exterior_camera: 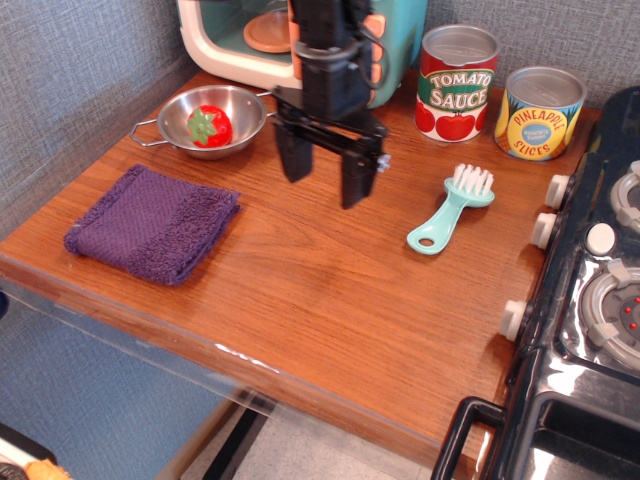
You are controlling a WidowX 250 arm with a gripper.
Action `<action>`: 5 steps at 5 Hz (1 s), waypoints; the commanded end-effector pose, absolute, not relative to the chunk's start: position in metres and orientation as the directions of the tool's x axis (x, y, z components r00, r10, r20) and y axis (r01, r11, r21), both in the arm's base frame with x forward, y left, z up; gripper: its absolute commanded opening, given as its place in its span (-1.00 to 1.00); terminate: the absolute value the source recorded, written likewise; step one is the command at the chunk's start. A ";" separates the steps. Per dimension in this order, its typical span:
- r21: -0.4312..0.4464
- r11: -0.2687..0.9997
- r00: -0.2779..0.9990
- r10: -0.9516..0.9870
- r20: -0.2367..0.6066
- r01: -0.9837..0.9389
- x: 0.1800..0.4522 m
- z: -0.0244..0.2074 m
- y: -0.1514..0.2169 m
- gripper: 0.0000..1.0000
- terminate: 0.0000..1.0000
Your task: Put the brush on the purple cloth
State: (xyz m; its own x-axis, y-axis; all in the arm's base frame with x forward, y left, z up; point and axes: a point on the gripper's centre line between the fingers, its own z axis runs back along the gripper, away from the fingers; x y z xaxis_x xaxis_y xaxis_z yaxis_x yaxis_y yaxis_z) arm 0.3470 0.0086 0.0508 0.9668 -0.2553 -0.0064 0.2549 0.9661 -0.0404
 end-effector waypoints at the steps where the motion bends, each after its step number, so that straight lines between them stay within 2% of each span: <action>1: -0.031 0.971 0.971 -0.236 0.025 0.237 0.380 0.044 -0.002 1.00 -1.00; 2: -0.029 0.963 0.963 -0.269 0.032 0.269 0.388 0.039 -0.015 1.00 -1.00; 4: 0.010 0.952 0.942 -0.304 0.145 0.306 0.374 0.074 -0.036 1.00 -1.00; 5: 0.002 0.936 0.931 -0.349 0.108 0.351 0.381 0.059 -0.052 1.00 -1.00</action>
State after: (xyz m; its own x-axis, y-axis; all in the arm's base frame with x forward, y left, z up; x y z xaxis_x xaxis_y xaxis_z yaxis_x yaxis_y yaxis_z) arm 0.3805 -0.0493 0.0403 0.9363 -0.3486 0.0430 0.3496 0.9367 -0.0198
